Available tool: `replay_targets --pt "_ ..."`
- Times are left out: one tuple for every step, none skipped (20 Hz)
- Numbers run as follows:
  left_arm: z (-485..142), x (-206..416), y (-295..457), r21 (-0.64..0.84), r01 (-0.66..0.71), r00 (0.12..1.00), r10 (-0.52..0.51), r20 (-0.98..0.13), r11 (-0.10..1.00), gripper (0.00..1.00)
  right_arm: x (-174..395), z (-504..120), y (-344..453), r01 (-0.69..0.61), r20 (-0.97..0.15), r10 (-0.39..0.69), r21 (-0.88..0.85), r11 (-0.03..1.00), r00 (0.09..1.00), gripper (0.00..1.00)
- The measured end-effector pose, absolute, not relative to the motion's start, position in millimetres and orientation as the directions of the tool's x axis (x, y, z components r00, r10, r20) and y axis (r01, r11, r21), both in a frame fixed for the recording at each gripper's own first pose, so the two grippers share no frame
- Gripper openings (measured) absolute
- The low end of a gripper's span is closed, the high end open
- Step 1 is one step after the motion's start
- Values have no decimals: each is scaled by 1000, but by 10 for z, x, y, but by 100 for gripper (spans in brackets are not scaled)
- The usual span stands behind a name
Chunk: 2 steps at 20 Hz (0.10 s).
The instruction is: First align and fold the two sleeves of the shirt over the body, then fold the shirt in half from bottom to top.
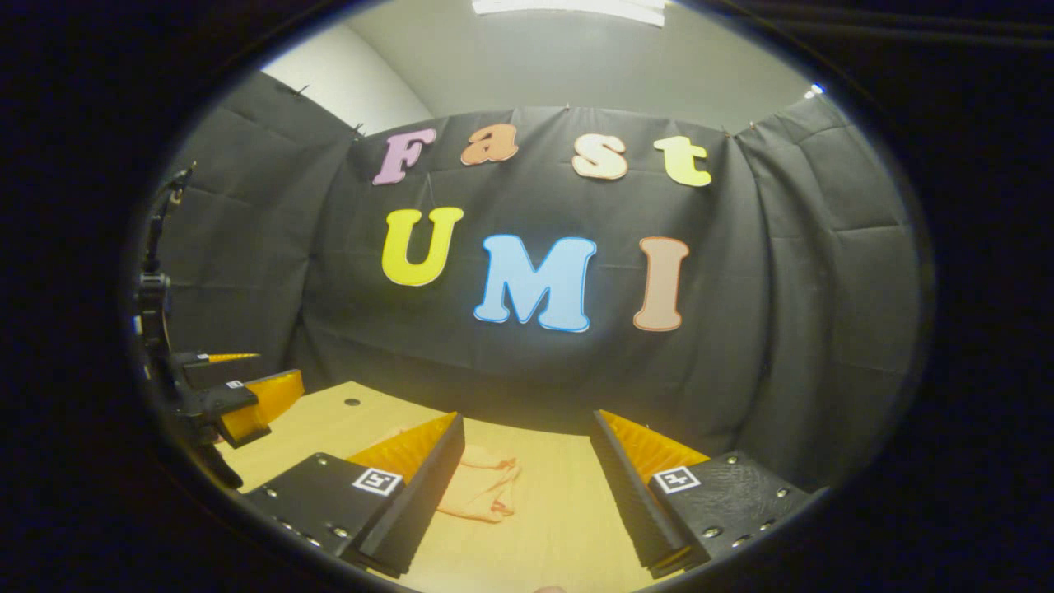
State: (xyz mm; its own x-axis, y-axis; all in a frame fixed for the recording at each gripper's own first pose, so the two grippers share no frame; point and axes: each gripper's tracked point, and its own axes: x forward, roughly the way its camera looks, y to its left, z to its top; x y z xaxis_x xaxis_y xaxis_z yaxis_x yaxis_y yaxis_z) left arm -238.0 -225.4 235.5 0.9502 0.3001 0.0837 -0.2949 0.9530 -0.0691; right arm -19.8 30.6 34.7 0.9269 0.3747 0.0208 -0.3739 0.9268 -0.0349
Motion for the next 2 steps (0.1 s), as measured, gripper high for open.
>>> replay_targets --pt "2362 -2343 -2425 -78 -289 952 295 87 954 94 -215 335 137 -369 24 370 -41 928 929 95" --pt "2386 -2307 -2591 -84 -283 952 290 95 956 94 -198 335 -50 -357 30 359 -55 933 933 95"
